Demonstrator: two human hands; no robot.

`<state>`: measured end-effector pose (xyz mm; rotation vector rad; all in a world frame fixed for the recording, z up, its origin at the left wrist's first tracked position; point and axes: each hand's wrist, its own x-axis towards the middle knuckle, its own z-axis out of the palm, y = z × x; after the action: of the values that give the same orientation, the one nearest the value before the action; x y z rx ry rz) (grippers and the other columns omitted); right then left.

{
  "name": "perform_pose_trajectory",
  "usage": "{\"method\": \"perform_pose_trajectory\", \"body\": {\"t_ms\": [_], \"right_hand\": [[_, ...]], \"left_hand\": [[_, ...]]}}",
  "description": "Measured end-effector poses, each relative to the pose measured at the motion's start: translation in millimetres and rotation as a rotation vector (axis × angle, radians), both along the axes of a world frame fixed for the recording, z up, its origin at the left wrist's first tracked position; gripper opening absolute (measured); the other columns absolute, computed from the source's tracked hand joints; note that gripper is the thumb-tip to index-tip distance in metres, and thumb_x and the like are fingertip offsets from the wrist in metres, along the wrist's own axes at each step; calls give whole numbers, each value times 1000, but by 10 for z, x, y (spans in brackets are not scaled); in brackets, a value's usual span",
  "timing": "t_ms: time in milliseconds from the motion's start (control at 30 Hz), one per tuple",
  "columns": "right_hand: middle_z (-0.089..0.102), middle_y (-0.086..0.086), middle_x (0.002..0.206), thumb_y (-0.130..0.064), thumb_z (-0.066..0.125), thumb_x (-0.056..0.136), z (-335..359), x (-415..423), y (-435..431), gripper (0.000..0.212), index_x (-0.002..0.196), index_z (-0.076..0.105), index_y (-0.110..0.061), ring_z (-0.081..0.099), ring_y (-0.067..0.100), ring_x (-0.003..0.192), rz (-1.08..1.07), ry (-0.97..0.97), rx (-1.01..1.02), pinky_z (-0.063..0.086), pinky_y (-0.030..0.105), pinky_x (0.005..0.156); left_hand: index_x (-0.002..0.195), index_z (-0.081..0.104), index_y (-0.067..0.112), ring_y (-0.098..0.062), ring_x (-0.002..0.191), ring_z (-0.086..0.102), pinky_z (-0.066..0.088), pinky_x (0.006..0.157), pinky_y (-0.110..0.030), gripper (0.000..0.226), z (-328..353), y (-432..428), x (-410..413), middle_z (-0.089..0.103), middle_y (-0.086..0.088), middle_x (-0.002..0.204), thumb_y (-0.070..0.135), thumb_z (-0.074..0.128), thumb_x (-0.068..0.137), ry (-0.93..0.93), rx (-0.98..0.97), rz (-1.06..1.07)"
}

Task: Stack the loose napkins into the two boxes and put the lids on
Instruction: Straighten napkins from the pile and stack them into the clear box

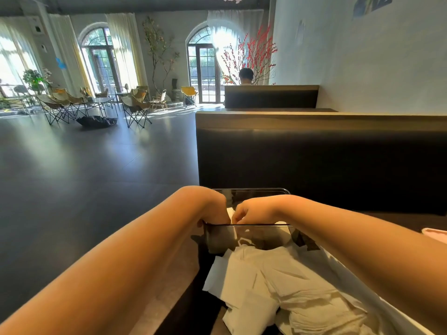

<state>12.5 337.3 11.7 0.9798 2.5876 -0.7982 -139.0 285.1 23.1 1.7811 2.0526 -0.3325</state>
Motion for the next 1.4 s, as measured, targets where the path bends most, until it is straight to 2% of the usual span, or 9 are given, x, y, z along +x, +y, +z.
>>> {"method": "perform_pose_trajectory", "body": {"t_ms": [133,500,767,900,1067,1167,1267,1333,1400], "right_hand": [[57,1,134,-23,63,104,-9,-2,40,29,132,71,-18,55,18,119,70,-50,69,47,32,102],[55,2,149,-19,68,100,33,-27,90,37,138,67,-22,51,25,137,124,-153,56,46,43,113],[47,2,157,-18,70,99,28,-2,78,51,147,58,-28,43,26,144,103,-154,70,42,46,116],[53,2,152,-15,64,102,80,5,56,41,142,63,-25,51,25,137,91,-126,134,45,41,112],[66,-3,130,-21,62,104,182,113,-32,26,128,73,-24,63,18,114,42,-70,240,50,29,98],[65,-7,120,-23,62,103,260,169,-123,26,127,73,-26,62,14,107,12,-3,308,50,27,95],[62,-8,111,-28,63,103,369,249,-282,25,125,72,-23,61,13,101,-38,88,389,48,24,86],[64,-6,110,-28,62,103,404,266,-341,23,123,72,-23,62,13,99,-76,155,449,52,26,87],[65,-5,106,-27,60,102,481,332,-508,20,118,72,-22,63,13,96,-110,217,496,56,29,89]], "left_hand": [[129,70,15,-23,101,69,60,98,-37,31,83,-90,-21,71,-7,111,31,65,103,59,165,-140],[141,63,20,-27,122,61,54,103,-36,43,-12,-56,-18,61,-8,139,19,73,99,-18,167,-165],[142,61,23,-27,124,59,54,102,-35,45,-53,-29,-66,58,-7,144,15,72,99,-61,164,-158],[141,64,24,-27,127,59,54,104,-36,44,-17,-35,-58,57,-5,145,11,71,99,-68,147,-175],[133,71,24,-21,114,60,54,103,-34,36,3,-75,-69,62,-4,139,9,69,100,-57,148,-161],[135,70,21,-24,119,63,54,106,-36,35,21,-137,-51,65,-3,134,13,67,100,-18,236,-140],[131,71,20,-22,106,67,59,99,-37,32,91,-251,-35,71,-3,119,22,67,100,20,349,-83],[124,73,23,-20,96,65,61,93,-38,27,124,-298,-37,69,-1,105,29,67,99,37,411,-38],[121,72,26,-19,98,58,59,94,-42,24,208,-476,15,61,1,102,35,66,99,63,490,-18]]}}
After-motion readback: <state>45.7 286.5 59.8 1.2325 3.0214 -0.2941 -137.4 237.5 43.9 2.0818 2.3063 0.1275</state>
